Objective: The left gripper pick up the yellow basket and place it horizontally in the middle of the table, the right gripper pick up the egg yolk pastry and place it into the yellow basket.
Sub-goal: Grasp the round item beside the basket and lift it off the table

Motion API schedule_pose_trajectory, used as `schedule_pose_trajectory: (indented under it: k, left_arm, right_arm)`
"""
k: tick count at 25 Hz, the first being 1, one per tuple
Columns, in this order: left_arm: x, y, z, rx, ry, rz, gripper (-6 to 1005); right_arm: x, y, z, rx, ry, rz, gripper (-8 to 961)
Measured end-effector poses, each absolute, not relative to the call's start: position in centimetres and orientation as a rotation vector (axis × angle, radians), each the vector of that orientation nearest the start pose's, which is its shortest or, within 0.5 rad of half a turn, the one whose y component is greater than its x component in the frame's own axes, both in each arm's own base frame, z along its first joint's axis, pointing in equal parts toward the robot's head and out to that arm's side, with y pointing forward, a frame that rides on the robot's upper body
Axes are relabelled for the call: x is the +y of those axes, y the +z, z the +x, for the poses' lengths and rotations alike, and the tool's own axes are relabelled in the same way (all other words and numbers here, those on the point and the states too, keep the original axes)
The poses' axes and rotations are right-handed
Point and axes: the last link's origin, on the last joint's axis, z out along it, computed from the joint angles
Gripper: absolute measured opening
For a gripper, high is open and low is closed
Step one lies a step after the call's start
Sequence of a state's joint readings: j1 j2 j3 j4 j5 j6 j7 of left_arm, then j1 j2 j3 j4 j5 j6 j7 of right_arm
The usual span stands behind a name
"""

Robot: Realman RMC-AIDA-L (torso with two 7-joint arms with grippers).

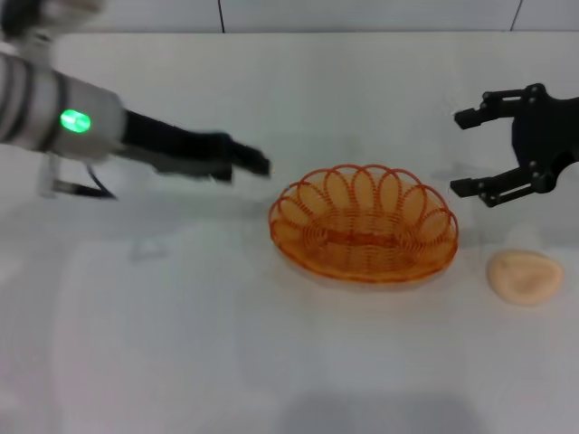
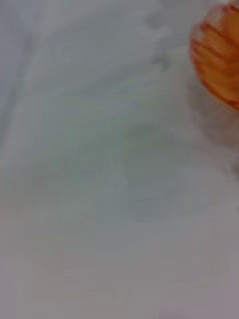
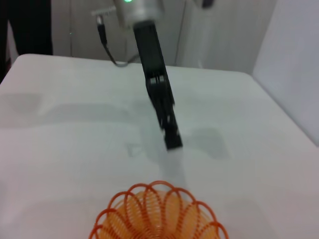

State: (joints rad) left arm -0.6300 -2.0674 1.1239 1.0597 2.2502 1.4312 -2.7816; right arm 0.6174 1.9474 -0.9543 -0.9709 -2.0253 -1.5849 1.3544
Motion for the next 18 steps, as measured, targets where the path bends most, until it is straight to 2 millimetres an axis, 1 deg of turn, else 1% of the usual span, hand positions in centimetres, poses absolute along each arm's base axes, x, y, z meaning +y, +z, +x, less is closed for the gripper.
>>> schedule_pose_trajectory:
  k: [2, 3, 5, 7, 10, 12, 15, 18]
  left_arm:
    - [37.4, 1.9, -19.7, -1.626, -0.252, -2.388, 614]
    - [37.2, 2.9, -19.9, -1.562, -0.313, -2.410, 621]
    - [36.9, 4.3, -20.5, -1.434, -0.418, -2.459, 632]
    - [36.3, 5.4, -21.3, -1.299, -0.525, -2.495, 640]
    - [35.1, 6.7, -22.9, -1.080, -0.690, -2.500, 652]
    - [34.2, 7.4, -23.9, -0.947, -0.758, -2.488, 722]
    - [33.3, 8.4, -25.2, -0.822, -0.716, -2.504, 828]
    - [32.7, 8.8, -26.6, -0.757, -0.582, -2.595, 851]
  right_arm:
    - [37.2, 6.3, 21.0, -0.054, 0.275, -2.859, 870]
    - [37.1, 6.5, 21.2, -0.038, 0.290, -2.857, 870]
    - [36.8, 6.9, 21.5, -0.009, 0.316, -2.854, 870]
    - [36.4, 7.2, 21.8, 0.025, 0.332, -2.845, 870]
    - [36.1, 7.4, 22.4, 0.068, 0.329, -2.831, 870]
    - [35.8, 7.4, 22.8, 0.102, 0.328, -2.824, 870]
    - [35.3, 7.3, 23.3, 0.140, 0.332, -2.819, 869]
    - [34.9, 7.1, 23.5, 0.154, 0.338, -2.819, 869]
